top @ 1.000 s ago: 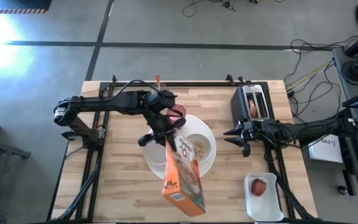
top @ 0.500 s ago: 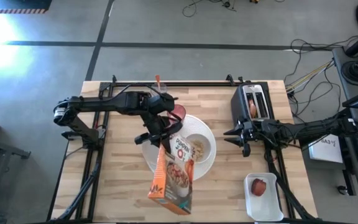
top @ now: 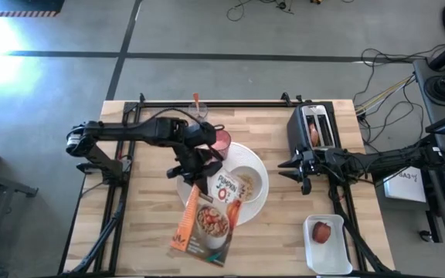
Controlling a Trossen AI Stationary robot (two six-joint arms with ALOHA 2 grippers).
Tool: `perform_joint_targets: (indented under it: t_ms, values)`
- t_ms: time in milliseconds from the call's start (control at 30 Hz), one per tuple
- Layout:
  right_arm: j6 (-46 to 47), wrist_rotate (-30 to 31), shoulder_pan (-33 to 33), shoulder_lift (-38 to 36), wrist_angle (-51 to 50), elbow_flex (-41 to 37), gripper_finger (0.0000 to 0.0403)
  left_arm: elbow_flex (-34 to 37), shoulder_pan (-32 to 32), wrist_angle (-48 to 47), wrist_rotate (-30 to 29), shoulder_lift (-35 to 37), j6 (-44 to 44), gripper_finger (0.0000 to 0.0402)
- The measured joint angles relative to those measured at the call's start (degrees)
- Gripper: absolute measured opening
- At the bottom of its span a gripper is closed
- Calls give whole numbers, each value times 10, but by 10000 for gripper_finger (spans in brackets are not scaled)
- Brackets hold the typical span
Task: Arrange a breakfast setting
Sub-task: Pour the white cereal from the orange cereal box into the white bowl
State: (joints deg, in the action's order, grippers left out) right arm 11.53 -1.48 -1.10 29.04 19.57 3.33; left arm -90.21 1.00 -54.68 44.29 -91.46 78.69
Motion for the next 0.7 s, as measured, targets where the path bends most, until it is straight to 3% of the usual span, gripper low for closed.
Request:
perform_joint_targets:
  t_ms: [433, 700]
  values:
    - [0, 0, 0, 0, 0, 0, 121, 0, -57, -34, -106, 17, -165, 0]
    - [0, 0, 0, 0, 0, 0, 121, 0, -137, -75, -307, 55, -255, 0]
